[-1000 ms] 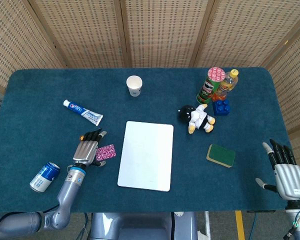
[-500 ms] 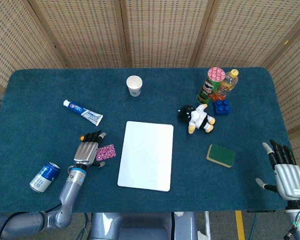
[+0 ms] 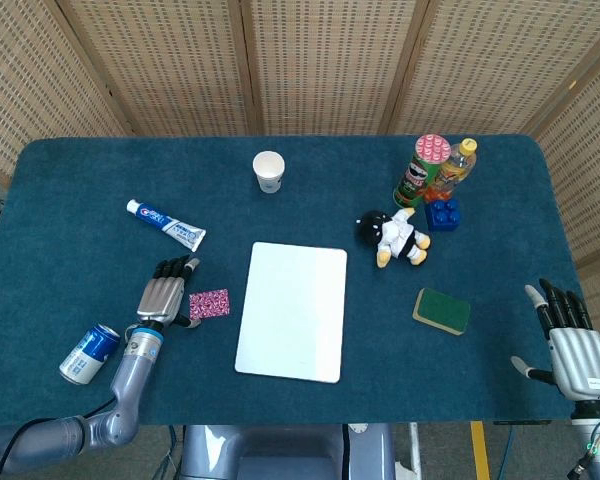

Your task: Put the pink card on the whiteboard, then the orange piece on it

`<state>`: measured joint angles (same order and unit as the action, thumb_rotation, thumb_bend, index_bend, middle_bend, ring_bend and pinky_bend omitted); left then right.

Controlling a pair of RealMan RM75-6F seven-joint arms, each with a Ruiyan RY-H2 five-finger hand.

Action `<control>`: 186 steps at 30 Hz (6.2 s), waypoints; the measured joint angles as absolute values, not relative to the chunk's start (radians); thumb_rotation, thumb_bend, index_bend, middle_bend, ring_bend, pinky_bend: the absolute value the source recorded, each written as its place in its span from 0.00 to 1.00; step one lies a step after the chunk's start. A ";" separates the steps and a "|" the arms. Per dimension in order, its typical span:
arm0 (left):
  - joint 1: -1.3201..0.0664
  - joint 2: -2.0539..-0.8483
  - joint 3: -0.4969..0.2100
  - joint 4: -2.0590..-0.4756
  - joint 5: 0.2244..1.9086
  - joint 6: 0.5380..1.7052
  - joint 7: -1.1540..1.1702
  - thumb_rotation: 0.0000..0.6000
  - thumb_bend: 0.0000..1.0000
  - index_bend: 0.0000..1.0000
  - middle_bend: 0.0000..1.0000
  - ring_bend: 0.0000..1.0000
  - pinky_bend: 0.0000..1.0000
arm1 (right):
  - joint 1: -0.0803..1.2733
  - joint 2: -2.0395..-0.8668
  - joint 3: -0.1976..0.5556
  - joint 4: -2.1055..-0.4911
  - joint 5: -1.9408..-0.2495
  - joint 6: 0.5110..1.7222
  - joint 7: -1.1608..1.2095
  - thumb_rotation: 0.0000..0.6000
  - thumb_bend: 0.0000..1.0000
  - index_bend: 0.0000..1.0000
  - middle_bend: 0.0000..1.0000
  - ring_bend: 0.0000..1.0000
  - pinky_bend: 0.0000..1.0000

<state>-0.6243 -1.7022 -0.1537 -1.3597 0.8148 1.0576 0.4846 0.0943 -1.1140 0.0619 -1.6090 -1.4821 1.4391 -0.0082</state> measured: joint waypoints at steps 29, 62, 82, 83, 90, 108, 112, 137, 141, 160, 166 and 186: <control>-0.654 -1.451 -0.156 -1.612 0.859 0.943 0.459 1.00 0.11 0.35 0.00 0.00 0.00 | 0.094 -1.113 0.062 -1.613 -1.478 1.437 -0.012 1.00 0.00 0.00 0.00 0.00 0.00; -0.763 -1.575 -0.125 -1.437 0.769 0.890 0.519 1.00 0.10 0.35 0.00 0.00 0.00 | 0.096 -1.109 0.061 -1.614 -1.477 1.431 -0.004 1.00 0.00 0.00 0.00 0.00 0.00; -0.801 -1.593 -0.111 -1.418 0.695 0.866 0.550 1.00 0.19 0.52 0.00 0.00 0.00 | 0.096 -1.108 0.061 -1.614 -1.476 1.430 -0.001 1.00 0.00 0.00 0.00 0.00 0.00; -0.802 -1.592 -0.109 -1.420 0.693 0.867 0.552 1.00 0.20 0.54 0.00 0.00 0.00 | 0.096 -1.108 0.061 -1.615 -1.476 1.429 -0.001 1.00 0.00 0.00 0.00 0.00 0.00; -0.798 -1.583 -0.097 -1.433 0.693 0.886 0.557 1.00 0.23 0.60 0.00 0.00 0.00 | 0.096 -1.107 0.060 -1.614 -1.475 1.429 0.001 1.00 0.00 0.00 0.00 0.00 0.00; -0.790 -1.508 -0.117 -1.497 0.717 0.927 0.529 1.00 0.21 0.60 0.00 0.00 0.00 | 0.096 -1.107 0.060 -1.616 -1.475 1.428 -0.001 1.00 0.00 0.00 0.00 0.00 0.00; -0.794 -1.494 -0.123 -1.521 0.721 0.936 0.532 1.00 0.21 0.60 0.00 0.00 0.00 | 0.096 -1.107 0.060 -1.616 -1.475 1.428 -0.001 1.00 0.00 0.00 0.00 0.00 0.00; -1.046 -1.619 -0.252 -1.570 0.547 0.917 0.677 1.00 0.12 0.19 0.00 0.00 0.00 | 0.098 -1.100 0.061 -1.614 -1.466 1.417 0.019 1.00 0.00 0.00 0.00 0.00 0.00; -1.069 -1.644 -0.244 -1.546 0.513 0.929 0.697 1.00 0.09 0.03 0.00 0.00 0.00 | 0.097 -1.099 0.060 -1.613 -1.466 1.417 0.022 1.00 0.00 0.00 0.00 0.00 0.00; -0.864 -1.495 -0.115 -1.602 0.711 1.066 0.520 1.00 0.24 0.26 0.00 0.00 0.00 | 0.093 -1.099 0.057 -1.616 -1.472 1.425 0.011 1.00 0.00 0.00 0.00 0.00 0.00; -0.791 -1.479 -0.081 -1.499 0.751 1.040 0.400 1.00 0.32 0.32 0.00 0.00 0.00 | 0.093 -1.100 0.058 -1.618 -1.472 1.425 0.007 1.00 0.00 0.00 0.00 0.00 0.00; -0.700 -1.548 -0.101 -1.250 0.816 0.913 0.237 1.00 0.31 0.39 0.00 0.00 0.00 | 0.093 -1.100 0.058 -1.617 -1.472 1.425 0.007 1.00 0.00 0.00 0.00 0.00 0.00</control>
